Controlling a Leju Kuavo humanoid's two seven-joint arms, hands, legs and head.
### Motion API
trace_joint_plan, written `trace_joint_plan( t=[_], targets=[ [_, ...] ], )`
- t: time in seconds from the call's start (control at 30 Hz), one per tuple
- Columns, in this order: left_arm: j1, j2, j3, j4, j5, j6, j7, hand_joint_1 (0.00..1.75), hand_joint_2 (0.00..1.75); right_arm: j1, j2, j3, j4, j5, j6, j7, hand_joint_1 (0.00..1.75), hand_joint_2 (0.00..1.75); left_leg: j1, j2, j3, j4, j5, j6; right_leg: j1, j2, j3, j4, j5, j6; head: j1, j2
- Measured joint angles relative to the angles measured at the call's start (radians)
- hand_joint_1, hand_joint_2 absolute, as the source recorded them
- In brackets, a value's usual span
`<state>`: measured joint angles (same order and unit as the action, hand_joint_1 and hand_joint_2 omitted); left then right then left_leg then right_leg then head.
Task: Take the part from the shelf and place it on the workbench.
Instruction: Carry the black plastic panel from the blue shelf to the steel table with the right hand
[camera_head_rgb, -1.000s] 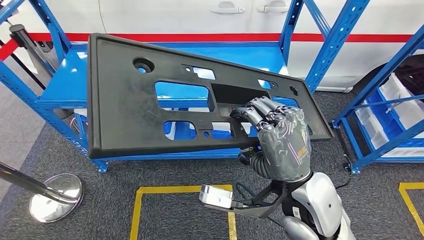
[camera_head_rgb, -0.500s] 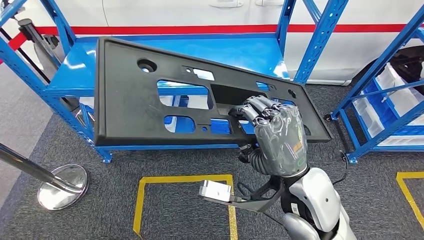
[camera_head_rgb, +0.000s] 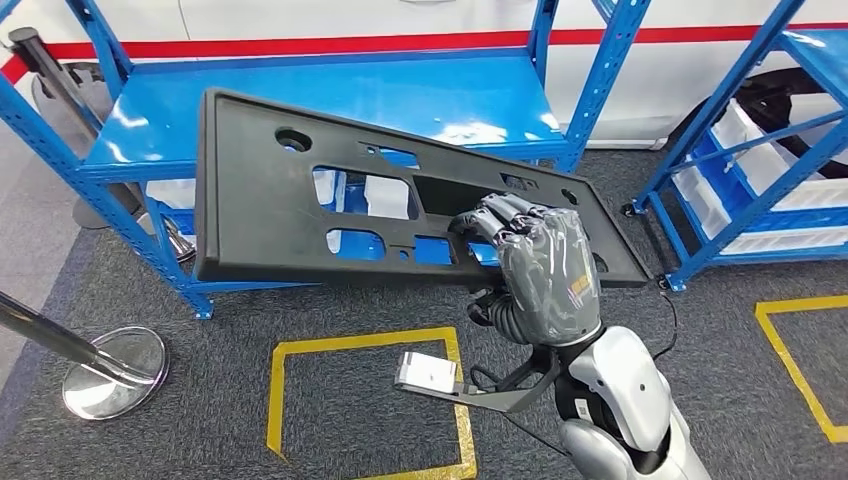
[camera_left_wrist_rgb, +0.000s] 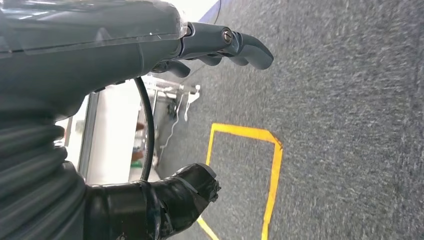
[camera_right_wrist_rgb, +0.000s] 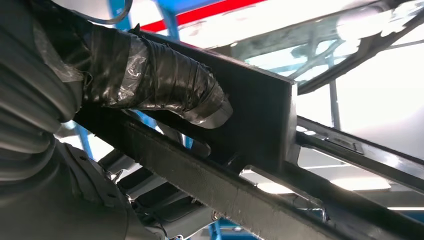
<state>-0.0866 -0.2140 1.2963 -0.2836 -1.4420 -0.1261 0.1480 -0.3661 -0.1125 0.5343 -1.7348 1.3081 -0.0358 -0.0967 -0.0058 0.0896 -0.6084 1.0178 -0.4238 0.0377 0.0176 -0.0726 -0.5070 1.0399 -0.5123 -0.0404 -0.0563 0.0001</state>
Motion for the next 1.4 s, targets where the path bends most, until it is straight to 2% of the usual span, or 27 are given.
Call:
trace_joint_plan(
  t=[0.03, 0.1, 0.13, 0.17, 0.23, 0.27, 0.3, 0.33, 0.37, 0.4, 0.47, 0.53, 0.63, 0.73, 0.8, 0.87, 0.93, 1.0, 1.07, 1.1, 1.13, 1.17, 1.23, 1.3, 1.33, 1.37, 1.4],
  targets=[
    [0.0, -0.001, 0.0, 0.0, 0.0, 0.0, 0.0, 0.0, 1.75, -0.003, 0.0, 0.0, 0.0, -0.001, 0.0, 0.0, 1.75, 1.75, 0.003, 0.011, 0.0, -0.002, 0.006, -0.005, 0.008, -0.01, 0.013, -0.029, -0.007, -0.009, 0.0, 0.0],
    [-0.001, 0.0, 0.0, 0.0, 0.001, -0.001, 0.0, 0.0, 1.75, -0.005, 0.001, 0.0, 0.001, -0.002, 0.001, -0.001, 1.75, 1.75, 0.006, 0.025, 0.001, -0.009, 0.014, -0.015, 0.009, 0.007, 0.011, -0.052, 0.016, -0.014, 0.001, 0.0],
    [-0.003, 0.001, 0.0, 0.0, 0.002, -0.001, 0.0, 0.0, 1.75, -0.007, 0.001, 0.001, 0.001, -0.004, 0.001, -0.001, 1.75, 1.75, 0.007, 0.01, -0.002, -0.006, 0.006, -0.021, 0.004, 0.018, 0.008, -0.064, 0.031, -0.016, 0.001, 0.0],
    [-0.003, 0.001, 0.0, 0.001, 0.003, -0.001, 0.0, 0.0, 1.75, -0.01, 0.003, 0.002, 0.002, -0.005, 0.002, -0.001, 1.75, 1.75, 0.007, -0.013, -0.009, 0.012, -0.019, -0.028, -0.002, 0.028, 0.002, -0.075, 0.046, -0.016, 0.001, 0.0],
    [-0.001, 0.005, 0.0, 0.001, 0.004, -0.001, 0.0, 0.0, 1.75, -0.015, 0.007, 0.006, 0.006, -0.007, 0.002, -0.002, 1.75, 1.75, 0.013, -0.067, -0.034, 0.102, -0.105, -0.042, -0.009, 0.05, -0.019, -0.079, 0.071, -0.015, 0.0, 0.0],
    [0.001, 0.007, 0.0, 0.001, 0.004, -0.001, 0.0, 0.0, 1.75, -0.015, 0.009, 0.008, 0.008, -0.008, 0.003, -0.002, 1.75, 1.75, 0.016, -0.077, -0.048, 0.162, -0.143, -0.047, -0.011, 0.062, -0.034, -0.074, 0.079, -0.015, 0.0, 0.0],
    [0.002, 0.01, 0.0, 0.001, 0.003, -0.001, 0.0, 0.0, 1.75, -0.015, 0.01, 0.009, 0.011, -0.009, 0.003, -0.002, 1.75, 1.75, 0.02, -0.08, -0.054, 0.209, -0.162, -0.053, -0.014, 0.074, -0.05, -0.067, 0.087, -0.012, 0.0, 0.0],
    [0.002, 0.012, 0.0, 0.001, 0.003, -0.001, 0.0, 0.0, 1.75, -0.014, 0.01, 0.011, 0.013, -0.009, 0.004, -0.002, 1.75, 1.75, 0.023, -0.081, -0.048, 0.227, -0.16, -0.059, -0.018, 0.086, -0.065, -0.06, 0.093, -0.006, 0.0, 0.0],
    [0.002, 0.013, 0.0, 0.001, 0.003, -0.001, 0.0, 0.0, 1.75, -0.014, 0.01, 0.011, 0.015, -0.009, 0.004, -0.003, 1.75, 1.75, 0.028, -0.082, -0.025, 0.21, -0.141, -0.066, -0.024, 0.098, -0.082, -0.049, 0.098, -0.001, 0.0, 0.0],
    [0.001, 0.013, 0.0, 0.001, 0.003, -0.001, 0.0, 0.0, 1.75, -0.014, 0.01, 0.012, 0.016, -0.009, 0.004, -0.002, 1.75, 1.75, 0.036, -0.088, 0.014, 0.158, -0.116, -0.075, -0.03, 0.109, -0.099, -0.035, 0.102, 0.006, 0.0, 0.0],
    [-0.001, 0.012, 0.0, 0.001, 0.004, -0.001, 0.0, 0.0, 1.75, -0.014, 0.01, 0.012, 0.017, -0.009, 0.004, -0.003, 1.75, 1.75, 0.046, -0.128, 0.084, 0.048, -0.099, -0.085, -0.039, 0.129, -0.132, -0.008, 0.108, 0.019, -0.001, 0.0],
    [-0.002, 0.012, 0.0, 0.001, 0.004, -0.001, 0.0, 0.0, 1.75, -0.015, 0.01, 0.012, 0.018, -0.01, 0.004, -0.003, 1.75, 1.75, 0.047, -0.16, 0.098, 0.017, -0.11, -0.078, -0.037, 0.147, -0.155, 0.01, 0.117, 0.035, 0.0, 0.0],
    [-0.003, 0.012, 0.0, 0.001, 0.005, -0.001, 0.0, 0.0, 1.75, -0.014, 0.01, 0.013, 0.018, -0.011, 0.004, -0.003, 1.75, 1.75, 0.047, -0.138, 0.08, 0.026, -0.1, -0.054, -0.035, 0.175, -0.167, 0.013, 0.136, 0.055, 0.001, 0.0],
    [-0.002, 0.012, 0.0, 0.001, 0.006, -0.001, 0.0, 0.0, 1.75, -0.014, 0.01, 0.013, 0.018, -0.011, 0.004, -0.003, 1.75, 1.75, 0.051, -0.126, 0.074, 0.023, -0.095, -0.045, -0.039, 0.181, -0.171, 0.014, 0.139, 0.06, 0.002, 0.0],
    [-0.002, 0.012, 0.0, 0.001, 0.007, -0.002, 0.0, 0.0, 1.75, -0.013, 0.01, 0.014, 0.019, -0.012, 0.006, -0.003, 1.75, 1.75, 0.041, -0.087, 0.047, 0.024, -0.071, -0.029, -0.038, 0.128, -0.207, 0.16, 0.035, 0.061, 0.004, 0.0],
    [-0.003, 0.012, 0.0, 0.001, 0.008, -0.002, 0.0, 0.0, 1.75, -0.013, 0.01, 0.015, 0.022, -0.013, 0.007, -0.003, 1.75, 1.75, 0.026, -0.036, 0.006, 0.025, -0.039, -0.015, -0.034, 0.074, -0.214, 0.29, -0.035, 0.057, 0.006, 0.0],
    [-0.005, 0.012, 0.0, 0.001, 0.009, -0.002, 0.0, 0.0, 1.75, -0.013, 0.01, 0.015, 0.022, -0.013, 0.008, -0.003, 1.75, 1.75, 0.019, -0.013, -0.01, 0.025, -0.025, -0.016, -0.026, 0.053, -0.123, 0.196, 0.01, 0.04, 0.006, 0.0],
    [-0.006, 0.011, 0.0, 0.001, 0.01, -0.002, 0.0, 0.0, 1.75, -0.017, 0.01, 0.015, 0.022, -0.014, 0.008, -0.003, 1.75, 1.75, 0.016, 0.006, -0.014, 0.024, -0.014, -0.021, -0.011, 0.008, -0.022, 0.055, -0.003, 0.02, 0.005, 0.0],
    [-0.007, 0.01, 0.0, 0.001, 0.012, -0.003, 0.0, 0.0, 1.75, -0.02, 0.01, 0.015, 0.021, -0.016, 0.009, -0.003, 1.75, 1.75, 0.019, 0.028, -0.011, 0.017, -0.003, -0.031, 0.003, -0.008, 0.011, -0.015, -0.024, 0.006, 0.006, 0.0],
    [-0.007, 0.01, 0.0, 0.001, 0.014, -0.003, -0.001, 0.0, 1.75, -0.02, 0.01, 0.015, 0.021, -0.016, 0.01, -0.003, 1.75, 1.75, 0.021, 0.037, -0.01, 0.013, 0.002, -0.038, 0.004, 0.002, 0.009, -0.027, -0.017, 0.0, 0.006, 0.0],
    [-0.008, 0.011, 0.0, 0.001, 0.015, -0.003, -0.003, 0.0, 1.75, -0.02, 0.01, 0.016, 0.021, -0.017, 0.012, -0.003, 1.75, 1.75, 0.023, 0.031, -0.011, 0.013, 0.0, -0.045, 0.002, 0.013, 0.004, -0.036, -0.006, -0.006, 0.005, 0.0],
    [-0.008, 0.011, 0.0, 0.001, 0.018, -0.002, -0.006, 0.0, 1.75, -0.02, 0.011, 0.016, 0.021, -0.017, 0.014, -0.003, 1.75, 1.75, 0.023, 0.009, -0.015, 0.024, -0.016, -0.05, -0.002, 0.024, 0.001, -0.045, 0.007, -0.013, 0.005, 0.0],
    [-0.005, 0.012, 0.0, 0.001, 0.024, -0.002, -0.014, 0.0, 1.75, -0.019, 0.014, 0.016, 0.02, -0.017, 0.017, -0.003, 1.75, 1.75, 0.025, -0.052, -0.042, 0.103, -0.089, -0.056, -0.007, 0.045, -0.013, -0.054, 0.029, -0.023, 0.005, 0.0],
    [-0.001, 0.014, 0.0, 0.001, 0.027, 0.0, -0.018, 0.0, 1.75, -0.017, 0.017, 0.017, 0.021, -0.017, 0.017, -0.002, 1.75, 1.75, 0.025, -0.081, -0.077, 0.223, -0.159, -0.059, -0.006, 0.071, -0.034, -0.048, 0.043, -0.026, 0.004, 0.0],
    [0.0, 0.016, 0.0, 0.001, 0.027, 0.0, -0.02, 0.0, 1.75, -0.016, 0.018, 0.017, 0.021, -0.017, 0.018, -0.002, 1.75, 1.75, 0.025, -0.084, -0.082, 0.258, -0.168, -0.061, -0.005, 0.084, -0.043, -0.043, 0.048, -0.025, 0.004, 0.0],
    [0.0, 0.017, 0.0, 0.001, 0.027, 0.001, -0.021, 0.0, 1.75, -0.014, 0.018, 0.017, 0.021, -0.017, 0.018, -0.002, 1.75, 1.75, 0.025, -0.085, -0.07, 0.257, -0.157, -0.062, -0.005, 0.097, -0.052, -0.037, 0.052, -0.023, 0.004, 0.0],
    [0.0, 0.018, 0.0, 0.001, 0.027, 0.001, -0.022, 0.0, 1.75, -0.014, 0.018, 0.017, 0.021, -0.017, 0.018, -0.002, 1.75, 1.75, 0.025, -0.088, -0.04, 0.217, -0.132, -0.061, -0.005, 0.11, -0.06, -0.029, 0.054, -0.021, 0.004, 0.0]
  ],
)
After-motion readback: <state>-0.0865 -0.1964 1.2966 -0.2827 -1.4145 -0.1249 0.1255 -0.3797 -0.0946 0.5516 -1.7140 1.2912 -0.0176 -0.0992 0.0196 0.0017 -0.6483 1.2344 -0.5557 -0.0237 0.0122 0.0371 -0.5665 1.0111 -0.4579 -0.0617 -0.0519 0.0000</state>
